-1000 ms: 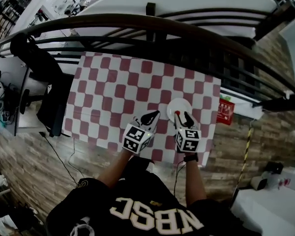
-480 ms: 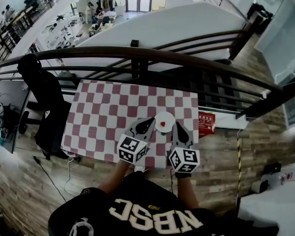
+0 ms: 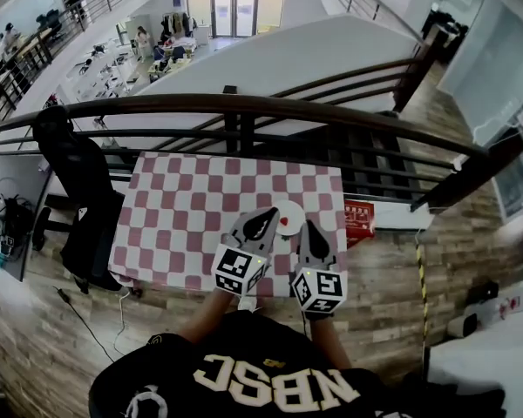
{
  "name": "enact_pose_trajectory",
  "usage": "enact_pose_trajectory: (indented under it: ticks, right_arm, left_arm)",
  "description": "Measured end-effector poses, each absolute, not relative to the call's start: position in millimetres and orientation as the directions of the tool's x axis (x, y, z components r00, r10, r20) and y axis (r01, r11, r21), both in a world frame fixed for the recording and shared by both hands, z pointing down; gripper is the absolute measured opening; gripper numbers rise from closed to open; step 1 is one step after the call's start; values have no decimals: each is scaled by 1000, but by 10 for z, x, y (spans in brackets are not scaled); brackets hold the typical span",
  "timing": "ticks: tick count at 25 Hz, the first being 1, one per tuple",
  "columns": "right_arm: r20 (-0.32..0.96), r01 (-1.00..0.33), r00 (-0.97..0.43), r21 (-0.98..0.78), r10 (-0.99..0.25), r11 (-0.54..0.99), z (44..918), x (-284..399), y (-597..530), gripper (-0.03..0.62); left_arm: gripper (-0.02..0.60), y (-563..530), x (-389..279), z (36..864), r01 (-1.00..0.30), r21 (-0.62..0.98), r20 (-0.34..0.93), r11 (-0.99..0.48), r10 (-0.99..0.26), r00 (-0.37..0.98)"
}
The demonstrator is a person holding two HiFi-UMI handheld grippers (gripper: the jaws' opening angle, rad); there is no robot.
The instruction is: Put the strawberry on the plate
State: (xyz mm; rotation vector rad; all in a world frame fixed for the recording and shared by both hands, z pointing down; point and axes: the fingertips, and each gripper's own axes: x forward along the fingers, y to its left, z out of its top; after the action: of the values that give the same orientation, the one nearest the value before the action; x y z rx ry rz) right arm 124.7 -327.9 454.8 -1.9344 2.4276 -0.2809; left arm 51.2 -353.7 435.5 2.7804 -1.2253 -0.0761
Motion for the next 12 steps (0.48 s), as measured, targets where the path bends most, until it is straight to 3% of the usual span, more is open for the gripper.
enact_pose_trajectory:
  ticks: [12]
  right_arm:
    - [82, -973, -205, -122, -975, 195, 4510, 1309, -3130, 18]
  left_arm:
    - [9, -3404, 510, 4316, -748, 101, -40, -656, -754, 656]
